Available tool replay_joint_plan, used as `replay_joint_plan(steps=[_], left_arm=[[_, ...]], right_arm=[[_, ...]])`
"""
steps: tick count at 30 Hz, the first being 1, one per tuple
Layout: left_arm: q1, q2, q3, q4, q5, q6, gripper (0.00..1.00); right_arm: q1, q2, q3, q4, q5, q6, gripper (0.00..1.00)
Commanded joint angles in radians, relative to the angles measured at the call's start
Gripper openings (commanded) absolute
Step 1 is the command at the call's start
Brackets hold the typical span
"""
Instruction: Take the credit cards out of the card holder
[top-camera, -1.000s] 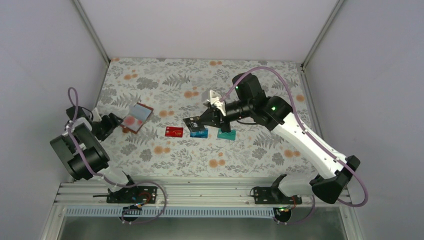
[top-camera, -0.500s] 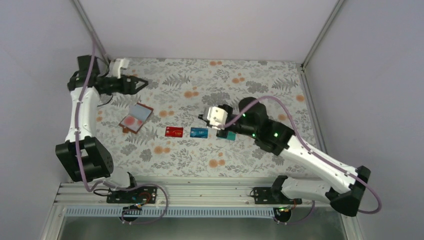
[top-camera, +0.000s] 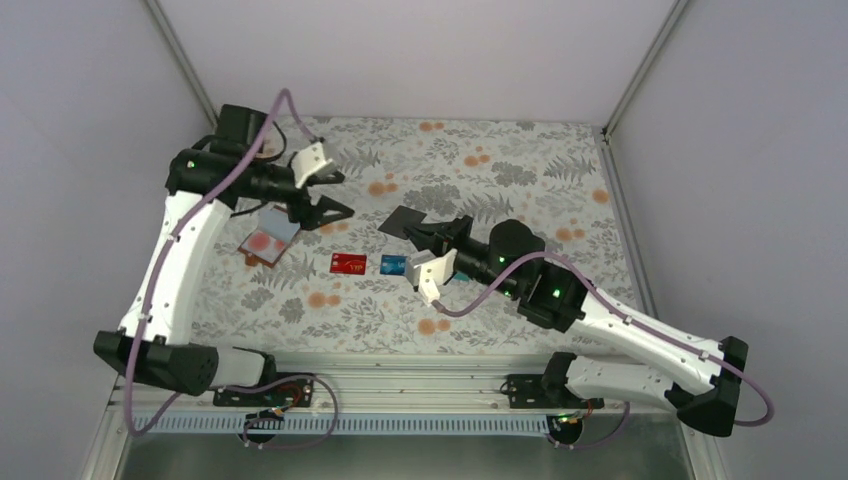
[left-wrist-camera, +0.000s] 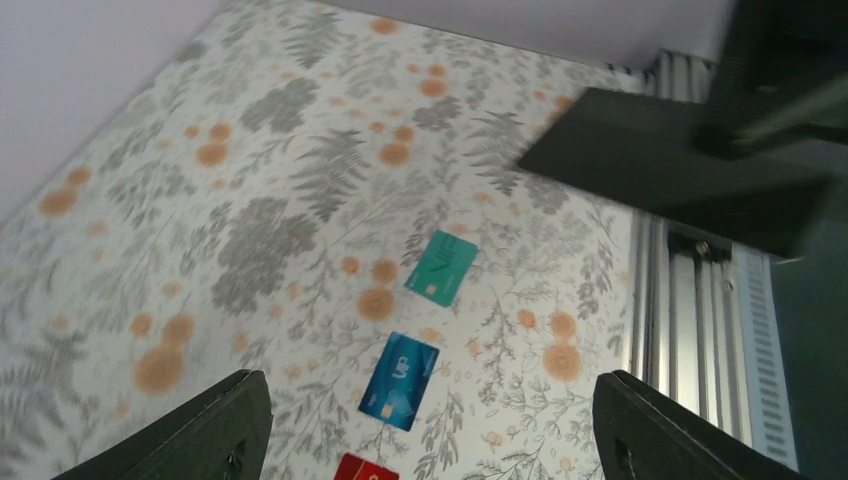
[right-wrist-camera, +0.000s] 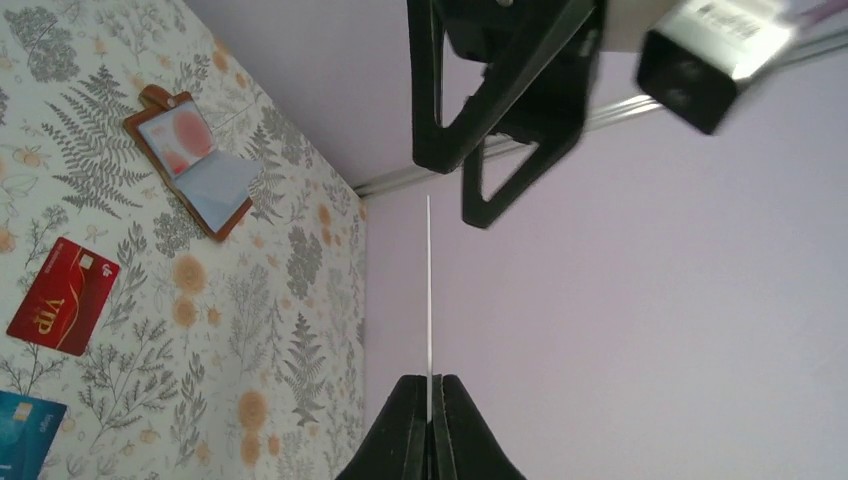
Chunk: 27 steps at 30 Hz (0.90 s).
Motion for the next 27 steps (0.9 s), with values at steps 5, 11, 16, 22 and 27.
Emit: replay_joint_plan(steps=[5, 11, 16, 22, 27], left_arm=[[-0.252, -0.059, 0.090, -0.128, -0.138, 0.244, 0.87], [-0.399, -0.113, 0.046, -0.047, -0.257, 0.273, 0.86], [-0.445, -0.096, 0.032, 0.018, -0.358, 0.221, 0.68], [-0.486, -0.083, 0.031, 0.022, -0.373, 0.207, 0.46], [-0.486, -0.084, 0.065, 0.039, -0.357, 0.160, 0.03]], right_arm=[[0.015, 0.068, 0.115, -0.132, -0.056, -0.012, 0.04], [0.015, 0.091, 0.135, -0.116, -0.087, 0.034, 0.04], [0.013, 0.113, 0.192, -0.152, -0.132, 0.116, 0.04], [0.011, 0.129, 0.249, -0.206, -0.165, 0.176, 0.04], [0.012, 0.159, 0.281, -0.244, -0.155, 0.209, 0.04]])
